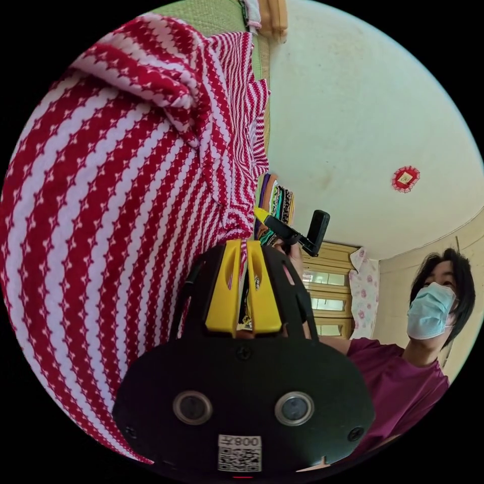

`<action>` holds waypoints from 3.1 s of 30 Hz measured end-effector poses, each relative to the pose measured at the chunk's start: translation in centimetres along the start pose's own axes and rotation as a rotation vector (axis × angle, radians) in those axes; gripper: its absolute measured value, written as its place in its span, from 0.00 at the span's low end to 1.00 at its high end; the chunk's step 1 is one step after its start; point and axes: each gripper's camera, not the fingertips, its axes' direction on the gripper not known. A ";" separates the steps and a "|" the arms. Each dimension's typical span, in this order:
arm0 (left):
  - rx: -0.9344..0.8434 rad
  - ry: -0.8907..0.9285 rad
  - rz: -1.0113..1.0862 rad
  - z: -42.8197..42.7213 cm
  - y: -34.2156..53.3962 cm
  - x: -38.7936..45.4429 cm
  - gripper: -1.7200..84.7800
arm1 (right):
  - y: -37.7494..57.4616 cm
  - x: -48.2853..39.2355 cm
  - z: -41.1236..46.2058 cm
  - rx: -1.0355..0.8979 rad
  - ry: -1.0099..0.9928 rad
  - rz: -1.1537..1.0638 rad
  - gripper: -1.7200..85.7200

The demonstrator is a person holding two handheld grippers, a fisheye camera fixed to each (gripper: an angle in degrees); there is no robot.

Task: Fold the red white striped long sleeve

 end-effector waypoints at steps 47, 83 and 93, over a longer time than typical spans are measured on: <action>0.127 -0.388 0.331 -3.7 -11.4 8.9 0.02 | 8.7 -13.2 8.5 0.032 0.151 0.019 0.04; 0.193 -0.692 0.371 -7.7 -25.3 6.7 0.02 | 9.3 -5.6 6.6 0.090 0.236 0.111 0.03; 0.111 -0.727 0.461 -4.3 -32.3 6.0 0.02 | 11.0 -5.3 10.5 0.088 0.166 0.096 0.03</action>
